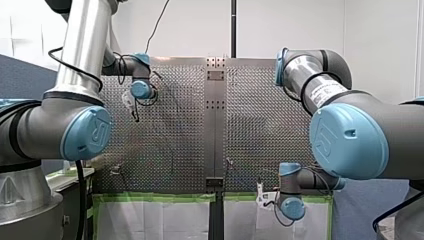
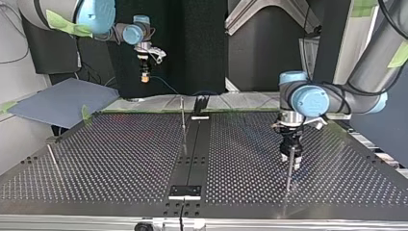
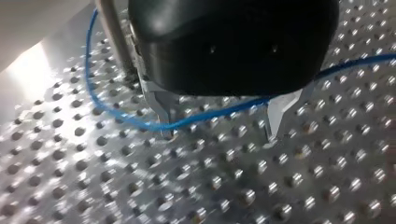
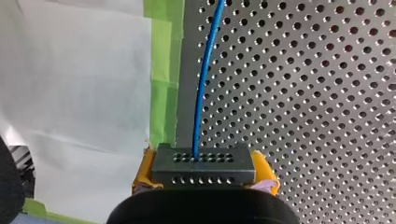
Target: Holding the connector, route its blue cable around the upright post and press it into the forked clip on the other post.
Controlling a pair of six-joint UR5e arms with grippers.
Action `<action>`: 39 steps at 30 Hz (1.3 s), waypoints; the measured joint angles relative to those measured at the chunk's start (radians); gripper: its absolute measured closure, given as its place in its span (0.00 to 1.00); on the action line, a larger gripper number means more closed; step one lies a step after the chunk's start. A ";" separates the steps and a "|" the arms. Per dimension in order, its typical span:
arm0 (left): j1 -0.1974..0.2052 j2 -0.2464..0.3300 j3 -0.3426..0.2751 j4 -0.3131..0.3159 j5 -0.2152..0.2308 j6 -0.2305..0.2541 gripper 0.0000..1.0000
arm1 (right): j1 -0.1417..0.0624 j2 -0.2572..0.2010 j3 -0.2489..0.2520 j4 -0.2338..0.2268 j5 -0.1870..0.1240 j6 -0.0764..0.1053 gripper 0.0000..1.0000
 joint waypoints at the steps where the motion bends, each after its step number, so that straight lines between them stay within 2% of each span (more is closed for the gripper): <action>1: -0.004 0.000 0.000 -0.006 0.003 -0.005 0.00 | 0.000 0.000 -0.002 0.003 -0.003 0.000 1.00; 11: -0.037 0.001 -0.002 -0.029 0.076 -0.083 0.00 | 0.000 -0.001 -0.009 0.020 -0.011 -0.003 1.00; 15: -0.044 0.012 -0.021 -0.041 0.107 -0.120 0.00 | 0.000 -0.001 -0.009 0.023 -0.013 -0.003 1.00; 18: -0.045 0.029 -0.044 -0.041 0.111 -0.134 0.00 | 0.000 -0.001 -0.009 0.024 -0.014 -0.004 1.00; 26: -0.045 0.089 -0.107 -0.023 0.101 -0.124 0.00 | 0.002 -0.001 -0.013 0.028 -0.016 -0.004 1.00; 39: -0.033 0.190 -0.187 -0.114 0.008 -0.079 0.00 | 0.005 -0.001 -0.021 0.042 -0.016 -0.006 1.00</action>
